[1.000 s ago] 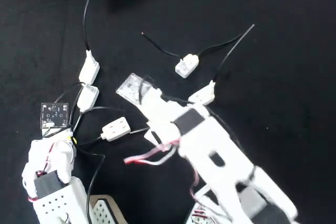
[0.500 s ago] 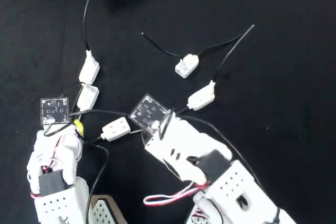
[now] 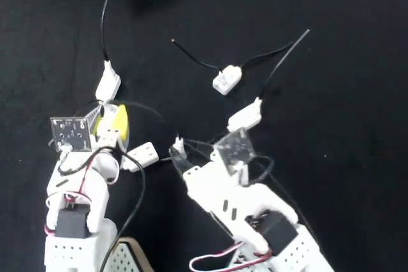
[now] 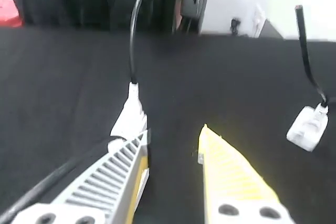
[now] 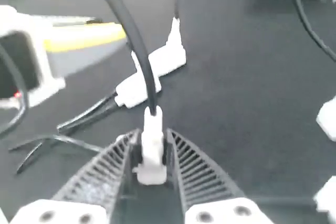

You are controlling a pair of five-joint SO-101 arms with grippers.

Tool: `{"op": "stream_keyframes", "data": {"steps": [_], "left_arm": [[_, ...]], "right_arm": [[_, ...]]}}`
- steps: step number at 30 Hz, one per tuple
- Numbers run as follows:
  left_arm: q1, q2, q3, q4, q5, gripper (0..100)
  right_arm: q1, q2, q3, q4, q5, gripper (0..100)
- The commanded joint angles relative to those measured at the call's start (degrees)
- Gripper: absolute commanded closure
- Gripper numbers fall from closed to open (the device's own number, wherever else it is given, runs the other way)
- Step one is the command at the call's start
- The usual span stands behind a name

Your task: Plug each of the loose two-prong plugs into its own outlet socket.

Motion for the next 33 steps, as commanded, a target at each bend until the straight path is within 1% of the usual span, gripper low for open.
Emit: {"op": "stream_keyframes", "data": {"steps": [1,4,8,11,16,19,22,25,26,28,31,33], "left_arm": [[1.01,-0.26,0.92,-5.19,0.70,84],[3.91,-0.26,1.36,-5.01,0.70,84],[12.79,-0.18,1.01,-5.27,0.35,84],[16.84,-0.18,1.36,-5.01,0.18,84],[17.71,-0.18,1.10,-4.22,0.18,84],[17.80,-0.18,-0.84,-0.35,0.18,84],[18.07,-0.18,-3.82,5.63,0.18,84],[19.82,-0.18,-6.37,10.02,0.18,84],[19.38,-0.18,-7.08,11.08,0.09,84],[15.60,-0.18,-8.75,13.10,-1.85,84],[5.58,-0.18,-10.86,15.74,-5.80,84],[-2.24,-0.18,-13.32,19.08,-9.93,84]], "right_arm": [[-1.23,-10.15,2.51,-1.93,-2.29,98.6],[-3.69,-8.22,4.00,-5.19,-2.29,98.6],[-7.91,-8.92,7.69,-8.79,-2.20,98.6],[-9.05,-9.45,7.52,-8.44,-2.29,98.6],[-12.92,-9.10,7.52,-8.26,-1.93,98.6],[-13.54,-9.01,7.52,-8.62,-1.93,98.6],[-13.54,-9.01,7.52,-8.70,-1.85,98.6],[-13.54,-9.01,7.52,-8.70,-1.85,98.6],[-13.45,-8.92,7.52,-8.62,-1.76,98.6],[-12.92,-8.92,7.52,-8.70,-0.53,98.6],[-8.26,-8.84,7.52,-11.16,-0.53,98.6],[-7.47,-8.84,7.52,-12.22,-3.34,98.7]]}}
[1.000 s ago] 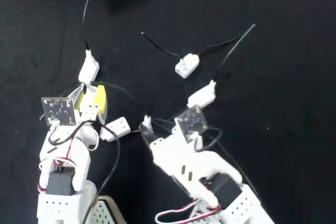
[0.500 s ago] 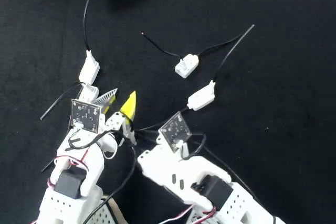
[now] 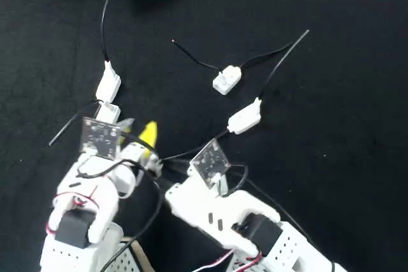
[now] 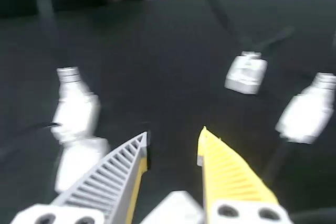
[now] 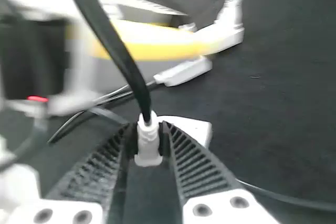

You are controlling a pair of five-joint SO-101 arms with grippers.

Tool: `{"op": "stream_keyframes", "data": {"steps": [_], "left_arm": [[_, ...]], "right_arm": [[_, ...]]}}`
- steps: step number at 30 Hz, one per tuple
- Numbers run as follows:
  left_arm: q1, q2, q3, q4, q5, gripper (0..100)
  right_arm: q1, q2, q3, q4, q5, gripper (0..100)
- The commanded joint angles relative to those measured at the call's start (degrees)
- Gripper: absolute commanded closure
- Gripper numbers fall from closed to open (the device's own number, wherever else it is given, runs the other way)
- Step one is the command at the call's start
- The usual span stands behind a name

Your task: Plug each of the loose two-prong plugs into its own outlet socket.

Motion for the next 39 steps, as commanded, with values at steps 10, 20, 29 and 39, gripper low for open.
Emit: {"op": "stream_keyframes", "data": {"steps": [10,20,29,39], "left_arm": [[-31.34,-0.26,-8.04,12.57,-15.03,84],[-36.79,-0.26,7.69,6.86,-14.68,86],[-41.98,-0.26,13.85,2.73,-15.03,93],[-41.98,-0.18,14.20,2.46,-18.99,93]], "right_arm": [[3.25,-6.20,-2.33,-4.48,-5.80,98.7],[3.25,31.25,-23.16,-4.31,-12.66,98.7],[6.07,60.09,-30.20,-17.32,-12.22,98.7],[8.18,80.22,-36.79,-20.48,-15.03,98.7]]}}
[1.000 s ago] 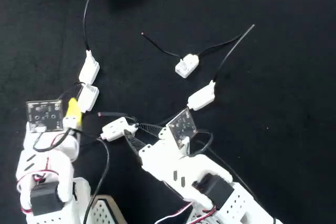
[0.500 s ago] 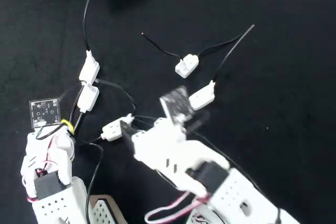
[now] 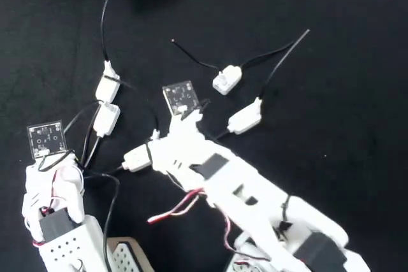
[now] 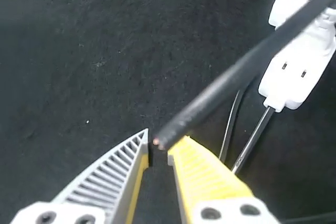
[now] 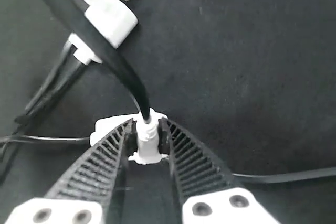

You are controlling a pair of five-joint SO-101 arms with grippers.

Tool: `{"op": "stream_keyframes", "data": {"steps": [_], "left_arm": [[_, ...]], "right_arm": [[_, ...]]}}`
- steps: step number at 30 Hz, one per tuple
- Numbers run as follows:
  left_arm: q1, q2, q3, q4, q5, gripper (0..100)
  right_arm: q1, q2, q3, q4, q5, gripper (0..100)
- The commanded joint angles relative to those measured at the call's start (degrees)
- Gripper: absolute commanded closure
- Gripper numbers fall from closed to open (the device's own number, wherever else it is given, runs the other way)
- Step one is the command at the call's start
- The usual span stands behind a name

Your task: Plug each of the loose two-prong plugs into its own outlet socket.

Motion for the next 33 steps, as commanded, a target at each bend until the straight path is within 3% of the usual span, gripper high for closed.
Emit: {"op": "stream_keyframes", "data": {"steps": [1,11,24,33], "left_arm": [[-0.57,-0.26,1.10,-0.70,-3.60,93],[-0.57,-0.26,1.10,0.00,-4.04,93],[-0.57,-0.26,1.10,0.00,-4.04,93],[-0.57,-0.26,1.10,0.00,-4.04,93]], "right_arm": [[0.00,4.44,-3.65,-3.60,-2.46,98.7],[-0.26,5.67,0.04,-8.70,-2.55,98.7],[-0.44,5.67,1.63,-3.52,-5.27,98.7],[-5.10,5.76,1.80,-2.99,-4.92,98.7]]}}
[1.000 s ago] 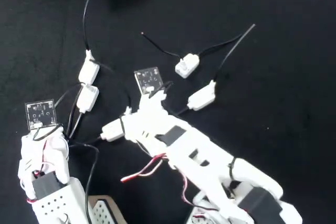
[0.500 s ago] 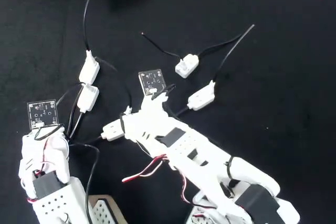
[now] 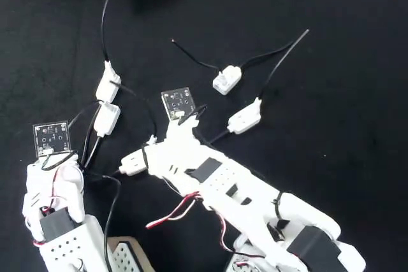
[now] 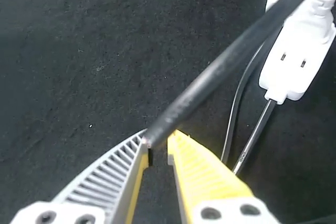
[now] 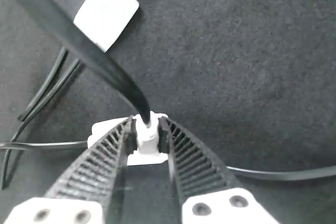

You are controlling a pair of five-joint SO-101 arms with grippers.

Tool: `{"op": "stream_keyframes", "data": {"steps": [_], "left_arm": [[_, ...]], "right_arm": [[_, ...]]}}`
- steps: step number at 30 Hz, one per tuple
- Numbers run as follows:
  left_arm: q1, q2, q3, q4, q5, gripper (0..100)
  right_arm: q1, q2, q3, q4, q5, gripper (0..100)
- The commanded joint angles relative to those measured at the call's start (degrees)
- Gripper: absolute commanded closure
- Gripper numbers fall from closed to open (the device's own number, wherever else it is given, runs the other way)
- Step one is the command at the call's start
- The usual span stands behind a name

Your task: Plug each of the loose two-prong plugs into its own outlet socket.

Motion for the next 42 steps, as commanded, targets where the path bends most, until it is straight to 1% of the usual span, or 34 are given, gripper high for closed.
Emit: {"op": "stream_keyframes", "data": {"steps": [1,3,8,11,13,18,20,26,31,33,35,38,40,42], "left_arm": [[-0.57,-0.26,1.01,-0.09,-0.26,93],[-0.57,-0.26,1.01,-0.09,-0.26,93],[-0.48,-0.26,1.01,-0.09,-0.26,93],[1.71,-0.26,1.01,0.18,-0.35,93],[3.47,-0.26,1.01,1.23,-0.53,93],[6.02,-0.26,1.01,3.16,-5.01,93],[6.55,-0.26,1.01,3.16,-5.10,93],[6.29,-0.26,1.01,3.16,-5.10,93],[6.20,-0.26,1.01,2.90,-5.01,93],[6.20,-0.26,1.01,2.81,-4.92,93],[6.29,-0.26,1.01,2.81,-4.92,93],[6.37,-0.26,1.01,2.81,-4.92,93],[6.37,-0.26,1.01,2.81,-4.92,93],[6.37,-0.26,1.01,2.81,-4.92,93]], "right_arm": [[-2.29,0.84,0.13,1.67,-0.26,98.7],[-2.37,0.84,0.13,1.85,0.88,98.7],[-2.11,0.84,-1.63,6.42,5.45,98.7],[-2.11,0.84,-3.03,9.67,9.32,98.7],[-2.29,0.84,-3.12,9.85,11.96,98.7],[-2.55,0.84,-3.21,9.67,16.18,98.7],[-2.73,0.84,-3.38,9.67,16.53,98.7],[-7.12,1.27,-6.29,9.58,16.53,98.7],[-6.86,8.66,-9.71,10.02,17.49,98.2],[-6.77,11.56,-11.21,10.02,19.52,94.9],[-6.59,13.41,-12.35,10.02,19.52,87.8],[-6.77,12.26,-12.44,10.29,19.43,78.5],[-6.86,9.45,-12.53,13.01,19.43,76.1],[-6.77,4.97,-12.53,17.14,19.25,75.9]]}}
